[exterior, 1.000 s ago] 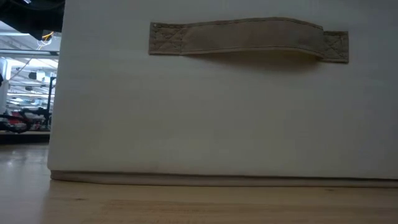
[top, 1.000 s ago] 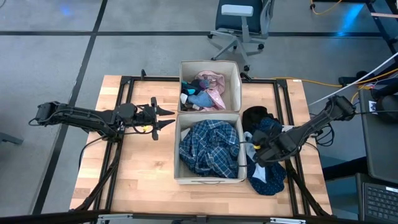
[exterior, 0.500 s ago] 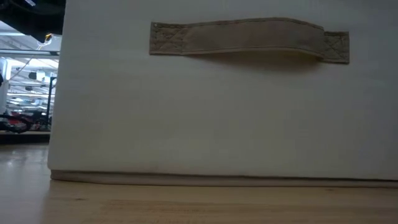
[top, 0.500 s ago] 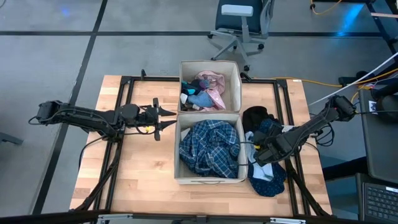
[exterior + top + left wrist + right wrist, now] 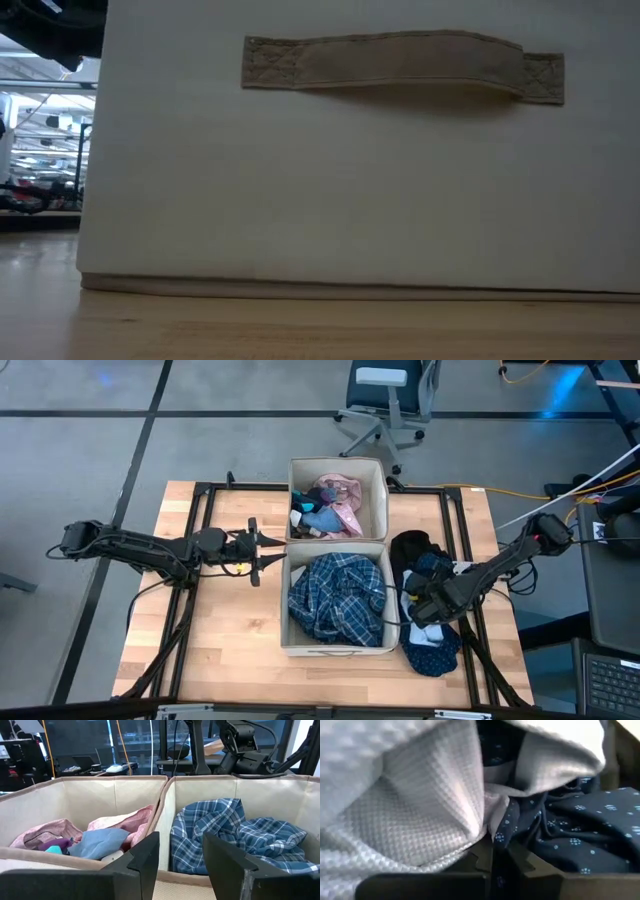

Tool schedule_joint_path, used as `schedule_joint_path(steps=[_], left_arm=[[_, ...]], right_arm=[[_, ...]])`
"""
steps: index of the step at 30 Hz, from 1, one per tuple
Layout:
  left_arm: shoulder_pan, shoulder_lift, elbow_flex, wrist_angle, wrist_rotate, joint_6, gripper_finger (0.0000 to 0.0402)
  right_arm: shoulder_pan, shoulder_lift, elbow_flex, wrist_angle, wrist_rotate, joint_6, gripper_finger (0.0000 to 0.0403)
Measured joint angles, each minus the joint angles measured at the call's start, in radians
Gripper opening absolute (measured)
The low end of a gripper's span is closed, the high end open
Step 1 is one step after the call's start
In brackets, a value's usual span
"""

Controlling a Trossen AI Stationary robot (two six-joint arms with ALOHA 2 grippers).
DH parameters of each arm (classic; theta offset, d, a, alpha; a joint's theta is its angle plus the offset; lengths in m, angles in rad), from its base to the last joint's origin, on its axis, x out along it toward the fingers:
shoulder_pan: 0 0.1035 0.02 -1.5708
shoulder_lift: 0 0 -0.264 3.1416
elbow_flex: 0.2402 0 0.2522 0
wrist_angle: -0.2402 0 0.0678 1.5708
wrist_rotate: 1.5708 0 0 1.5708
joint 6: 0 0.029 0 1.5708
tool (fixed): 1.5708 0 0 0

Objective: Sort clothes
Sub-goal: Put the dark blue shirt into the bottom laundry organizer

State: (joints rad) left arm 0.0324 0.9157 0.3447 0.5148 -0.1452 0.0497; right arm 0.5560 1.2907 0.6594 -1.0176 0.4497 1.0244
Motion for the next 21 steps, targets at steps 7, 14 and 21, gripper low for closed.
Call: schedule_joint_path(steps=[7, 14, 21], left_arm=[[0.0, 0.0, 0.0, -0.001, 0.0, -0.013, 0.0139], [0.0, 0.0, 0.0, -0.001, 0.0, -0.016, 0.0139], [0.0, 0.0, 0.0, -0.002, 0.0, -0.024, 0.0139]], right_arm=[[0.001, 0.003, 0.223, -0.276, 0.127, 0.017, 0.0008], [0.001, 0.002, 0.493, -0.554, 0.307, 0.018, 0.0005], [0.0, -0.012, 0.703, -0.556, 0.529, -0.111, 0.0004]])
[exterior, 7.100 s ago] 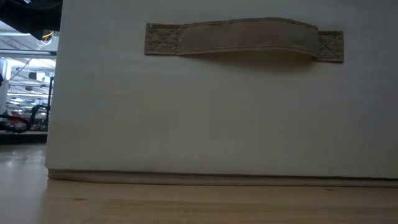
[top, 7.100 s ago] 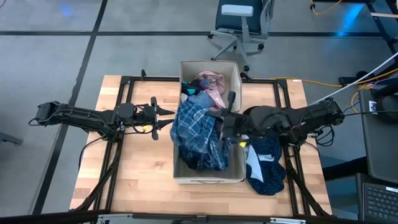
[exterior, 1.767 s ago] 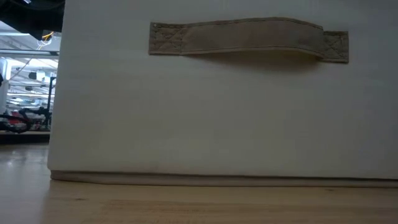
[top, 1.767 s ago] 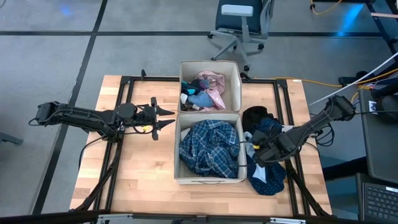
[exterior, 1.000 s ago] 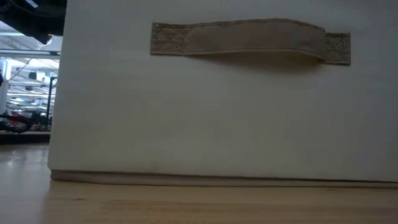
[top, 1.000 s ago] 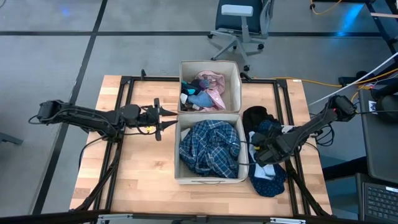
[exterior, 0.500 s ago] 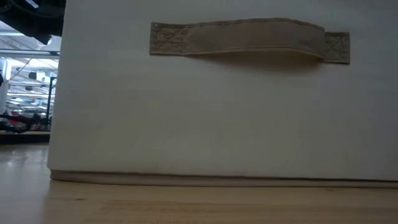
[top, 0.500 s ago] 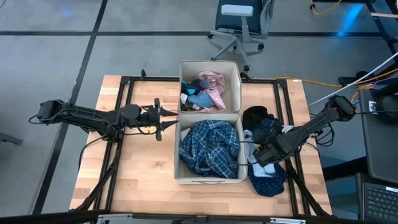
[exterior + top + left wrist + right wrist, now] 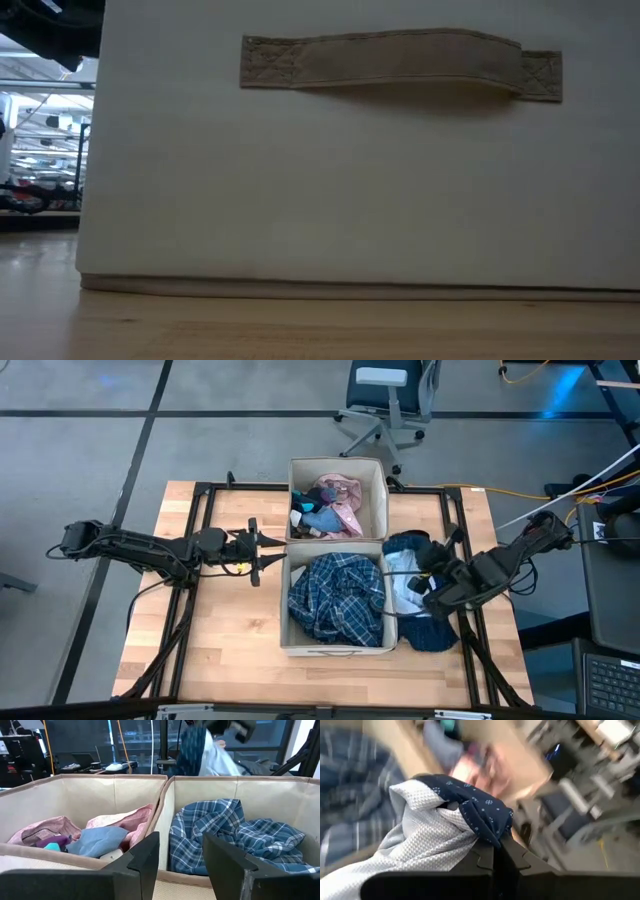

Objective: Sort clothes
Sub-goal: Put the dark blue shirt into the bottom laundry organizer

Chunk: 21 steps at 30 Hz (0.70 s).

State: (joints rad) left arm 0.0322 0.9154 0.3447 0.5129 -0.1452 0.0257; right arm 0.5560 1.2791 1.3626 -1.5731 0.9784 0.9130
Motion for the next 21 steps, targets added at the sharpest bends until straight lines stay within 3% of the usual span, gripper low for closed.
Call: schedule_joint_path(steps=[12, 16, 21], left_arm=[[0.0, 0.0, 0.0, 0.0, 0.0, -0.005, 0.0139], [0.0, 0.0, 0.0, 0.0, 0.0, -0.008, 0.0139], [0.0, 0.0, 0.0, 0.0, 0.0, -0.013, 0.0139]], right_arm=[[0.0, 0.001, 0.27, 0.073, 0.305, -0.329, 0.0006], [0.0, 0.001, 0.321, 0.241, 0.348, -0.573, 0.0004], [0.0, 0.001, 0.347, 0.569, 0.354, -0.958, 0.0006]])
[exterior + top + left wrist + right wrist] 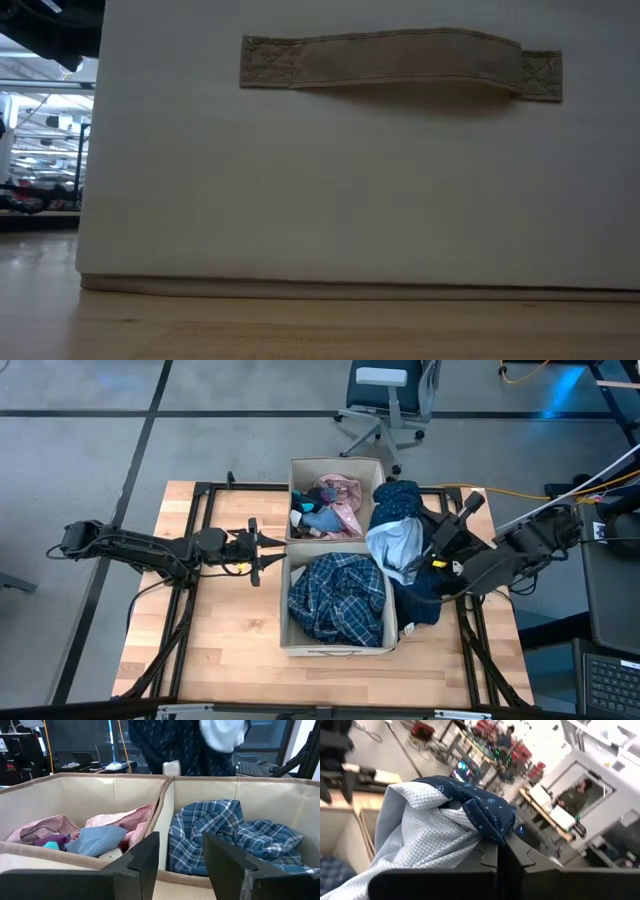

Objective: Sort clothes
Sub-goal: Put the dark blue shirt into the bottom laundry organizer

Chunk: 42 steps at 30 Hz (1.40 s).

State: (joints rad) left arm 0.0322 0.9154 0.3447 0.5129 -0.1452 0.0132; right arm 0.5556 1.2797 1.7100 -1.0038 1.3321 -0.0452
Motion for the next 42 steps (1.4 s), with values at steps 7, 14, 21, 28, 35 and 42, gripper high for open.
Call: schedule_joint_path(steps=[7, 14, 21, 28, 35, 42], left_arm=[[0.0, 0.0, 0.0, 0.0, 0.004, -0.016, 0.0139], [0.0, 0.0, 0.0, -0.003, 0.008, -0.017, 0.0139], [0.0, 0.0, 0.0, -0.003, 0.008, -0.018, 0.0139], [0.0, 0.0, 0.0, -0.003, 0.008, -0.017, 0.0139], [0.0, 0.0, 0.0, -0.003, 0.008, -0.014, 0.0139], [0.0, 0.0, 0.0, -0.004, 0.008, -0.014, 0.0139]], right_arm=[[-0.007, 0.001, 0.0, 0.497, -0.164, -0.486, 0.0004], [-0.088, 0.006, 0.0, 0.836, -0.477, -0.724, 0.0007], [-0.198, 0.018, 0.0, 1.046, -0.865, -0.761, 0.0008], [-0.316, 0.074, 0.0, 1.321, -1.194, -0.771, 0.0008], [-0.41, 0.133, 0.0, 1.393, -1.262, -0.718, 0.0012], [-0.412, 0.143, 0.0, 1.082, -1.128, -0.673, 0.0013]])
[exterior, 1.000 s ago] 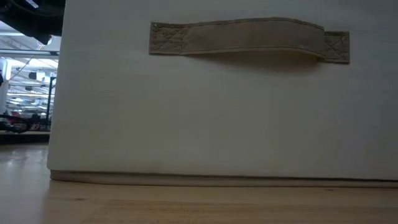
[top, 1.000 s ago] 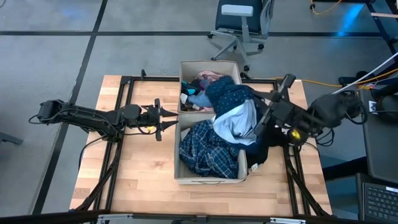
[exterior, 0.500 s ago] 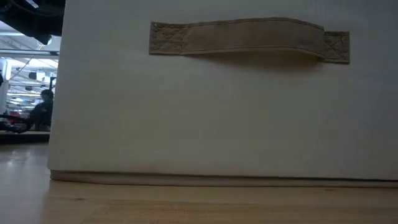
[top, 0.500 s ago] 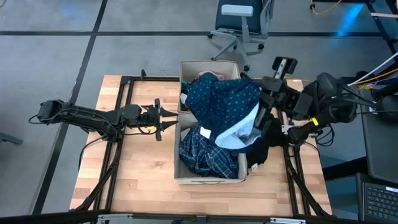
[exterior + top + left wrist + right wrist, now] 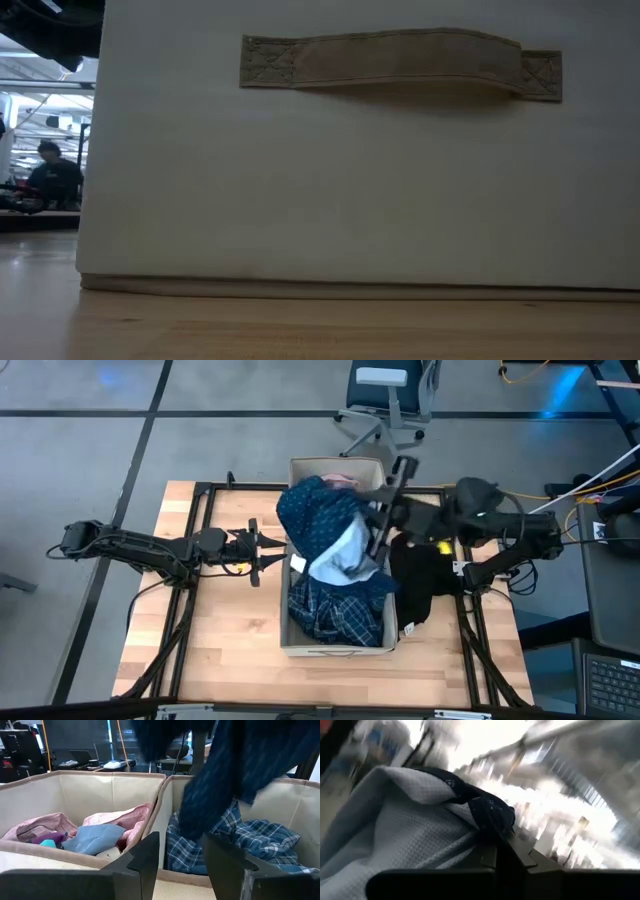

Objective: Sort clothes
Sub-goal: Put the dark blue shirt into the bottom laundry organizer

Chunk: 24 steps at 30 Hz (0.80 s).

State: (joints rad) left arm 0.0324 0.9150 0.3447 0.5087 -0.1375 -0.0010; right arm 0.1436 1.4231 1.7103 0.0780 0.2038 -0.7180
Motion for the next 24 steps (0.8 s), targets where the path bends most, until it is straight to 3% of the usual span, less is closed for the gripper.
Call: schedule_joint_path(steps=[5, 11, 24], left_arm=[[0.0, 0.0, 0.0, 0.0, 0.0, -0.002, 0.0139], [0.0, 0.0, 0.0, 0.0, 0.0, 0.0, 0.0139], [0.0, 0.0, 0.0, 0.0, 0.0, 0.0, 0.0139]], right_arm=[[0.0, 0.001, -0.002, -0.414, 0.126, 0.161, 0.0014], [0.0, -0.001, -0.099, -0.711, 0.11, 0.33, 0.0006], [0.0, 0.012, -0.527, -0.554, -0.058, 0.441, 0.0015]])
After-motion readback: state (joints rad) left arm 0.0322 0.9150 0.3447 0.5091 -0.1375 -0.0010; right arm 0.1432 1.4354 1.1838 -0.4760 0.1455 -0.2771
